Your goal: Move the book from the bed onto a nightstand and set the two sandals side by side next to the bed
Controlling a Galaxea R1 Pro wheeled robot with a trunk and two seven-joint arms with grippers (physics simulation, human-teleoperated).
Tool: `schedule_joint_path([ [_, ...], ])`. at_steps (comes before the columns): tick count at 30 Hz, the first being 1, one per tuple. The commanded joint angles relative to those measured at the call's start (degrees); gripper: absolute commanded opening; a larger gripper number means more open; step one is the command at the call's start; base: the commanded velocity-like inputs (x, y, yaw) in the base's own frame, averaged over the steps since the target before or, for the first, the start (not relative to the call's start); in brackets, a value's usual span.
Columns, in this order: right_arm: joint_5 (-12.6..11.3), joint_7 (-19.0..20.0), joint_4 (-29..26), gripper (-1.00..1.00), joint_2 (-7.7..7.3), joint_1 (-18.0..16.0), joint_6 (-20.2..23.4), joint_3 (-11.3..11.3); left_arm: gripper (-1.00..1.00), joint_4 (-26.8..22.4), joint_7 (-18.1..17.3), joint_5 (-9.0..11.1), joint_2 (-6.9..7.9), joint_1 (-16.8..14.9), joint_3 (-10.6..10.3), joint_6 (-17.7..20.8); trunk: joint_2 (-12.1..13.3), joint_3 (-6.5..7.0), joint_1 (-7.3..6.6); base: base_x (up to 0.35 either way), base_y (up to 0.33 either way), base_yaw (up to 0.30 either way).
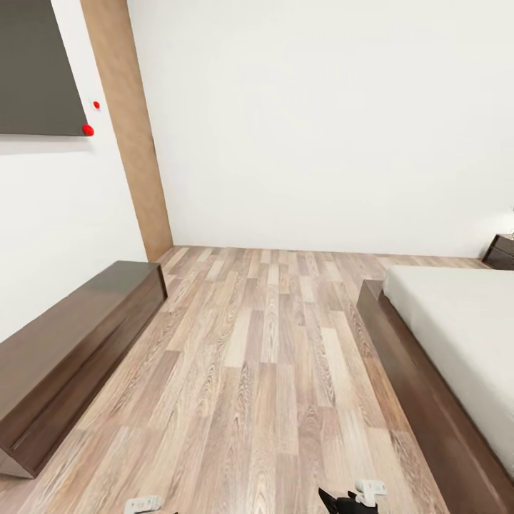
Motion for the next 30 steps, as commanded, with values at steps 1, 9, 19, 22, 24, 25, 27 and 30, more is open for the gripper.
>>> schedule_joint_path([
  [1, -0.55, 0.33, 0.25, 1.00, 0.02, -0.09, -0.32, 0.48, 1.00, 0.08, -0.35, 0.08, 0.01, -0.04, 0.37, -0.01, -0.03, -0.05, -0.01, 0.000, 0.000, -0.048],
  [9, -0.65, 0.87, -0.02, 1.00, -0.62, -0.02, -0.84, -0.22, 1.00, -0.13, -0.68, -0.45, -0.98, 1.59, 0.29, -1.00, -0.03, -0.05, -0.01, 0.000, 0.000, -0.006],
  [19, -0.64, 1.16, 0.42, 1.00, -0.34, -0.01, -1.19, -0.12, 1.00, 0.26, -0.95, -0.45, -2.27, 4.80, 0.37, -2.03, -0.03, -0.05, -0.01, 0.000, 0.000, 0.000],
  [22, -0.64, 1.11, 0.42, 1.00, -0.33, -0.01, -1.19, -0.12, 1.00, 0.25, -0.96, -0.45, -2.27, 4.80, 0.37, -2.03, -0.03, -0.04, -0.01, 0.000, 0.000, 0.000],
  [24, -0.64, 1.07, 0.42, 1.00, -0.33, -0.01, -1.19, -0.12, 1.00, 0.25, -0.96, -0.45, -2.27, 4.80, 0.37, -2.03, -0.03, -0.03, -0.01, 0.000, 0.000, 0.000],
  [25, -0.64, 1.06, 0.42, 1.00, -0.33, -0.01, -1.19, -0.12, 1.00, 0.26, -0.95, -0.45, -2.27, 4.80, 0.37, -2.03, -0.03, -0.03, -0.01, 0.000, 0.000, 0.000],
  [27, -0.64, 1.05, 0.42, 1.00, -0.33, -0.01, -1.19, -0.12, 1.00, 0.25, -0.96, -0.45, -2.27, 4.80, 0.37, -2.03, -0.03, -0.03, -0.01, 0.000, 0.000, 0.000],
  [30, -0.63, 1.02, 0.42, 1.00, -0.33, -0.01, -1.19, -0.12, 1.00, 0.24, -0.96, -0.45, -2.27, 4.80, 0.37, -2.03, -0.03, -0.02, -0.01, 0.000, 0.000, 0.000],
])
